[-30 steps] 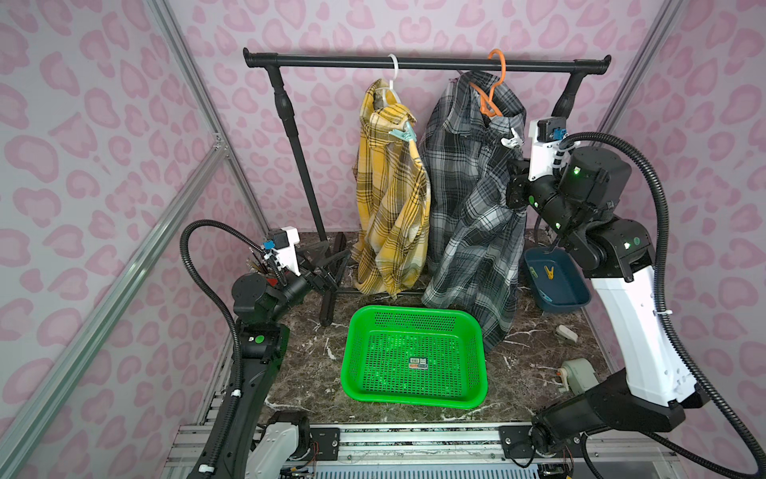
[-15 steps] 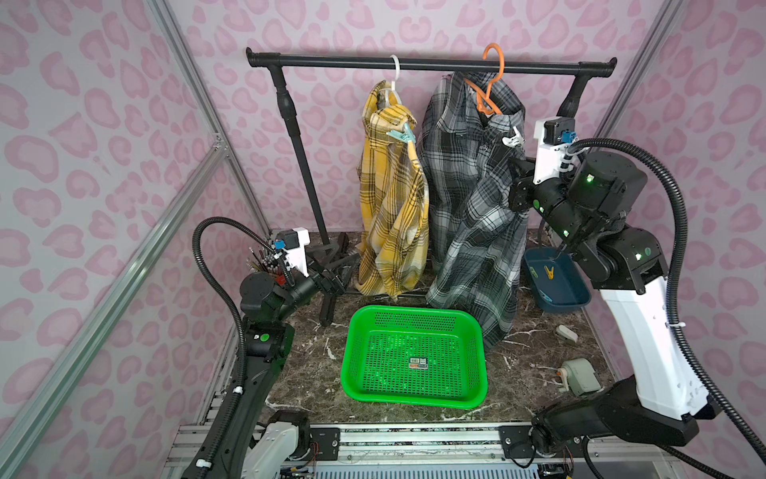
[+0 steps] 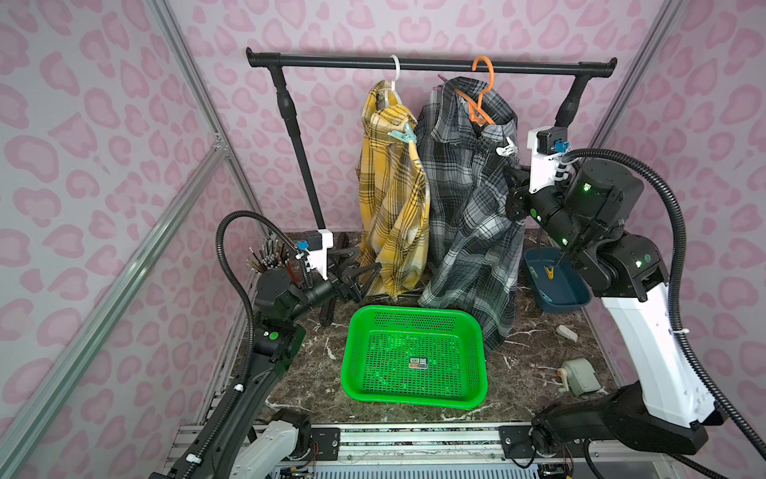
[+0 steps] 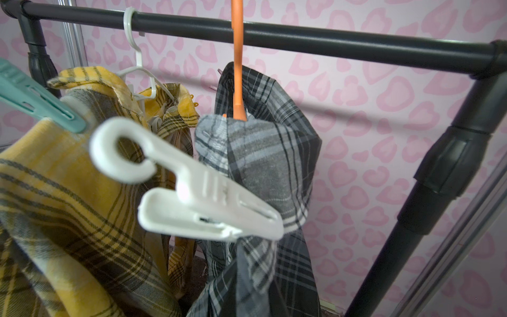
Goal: Remove the clothespins securing long-sleeve shirts to the hanger
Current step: Pick up the hanger from the clothesline, then adjust the long-sleeve shirt at the bin.
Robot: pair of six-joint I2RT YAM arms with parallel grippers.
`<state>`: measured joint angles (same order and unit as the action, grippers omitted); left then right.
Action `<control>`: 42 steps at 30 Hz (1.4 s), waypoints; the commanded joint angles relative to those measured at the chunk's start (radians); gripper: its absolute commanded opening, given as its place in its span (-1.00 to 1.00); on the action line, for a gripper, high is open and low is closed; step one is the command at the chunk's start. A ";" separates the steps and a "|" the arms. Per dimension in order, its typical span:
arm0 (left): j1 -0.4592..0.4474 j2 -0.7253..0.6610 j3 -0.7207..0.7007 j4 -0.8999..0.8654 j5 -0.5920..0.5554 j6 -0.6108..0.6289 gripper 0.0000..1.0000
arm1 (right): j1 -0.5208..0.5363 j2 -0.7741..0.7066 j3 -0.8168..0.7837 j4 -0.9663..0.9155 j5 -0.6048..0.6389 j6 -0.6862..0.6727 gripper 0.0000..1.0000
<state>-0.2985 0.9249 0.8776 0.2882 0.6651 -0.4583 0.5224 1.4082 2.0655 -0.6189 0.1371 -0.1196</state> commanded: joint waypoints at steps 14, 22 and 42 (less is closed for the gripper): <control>-0.274 0.146 0.044 0.088 -0.061 0.020 1.00 | 0.016 -0.224 -0.281 0.189 -0.008 -0.010 -1.00; -0.449 0.305 0.105 0.104 -0.159 0.049 1.00 | 0.016 -0.394 -0.383 0.179 0.035 0.048 -1.00; -0.480 0.742 0.406 0.134 -0.665 0.148 0.94 | 0.016 -0.527 -0.387 0.053 -0.154 0.074 -1.00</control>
<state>-0.7979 1.6512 1.2564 0.3901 0.0956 -0.3359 0.5365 0.8917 1.6836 -0.6067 0.0364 -0.0551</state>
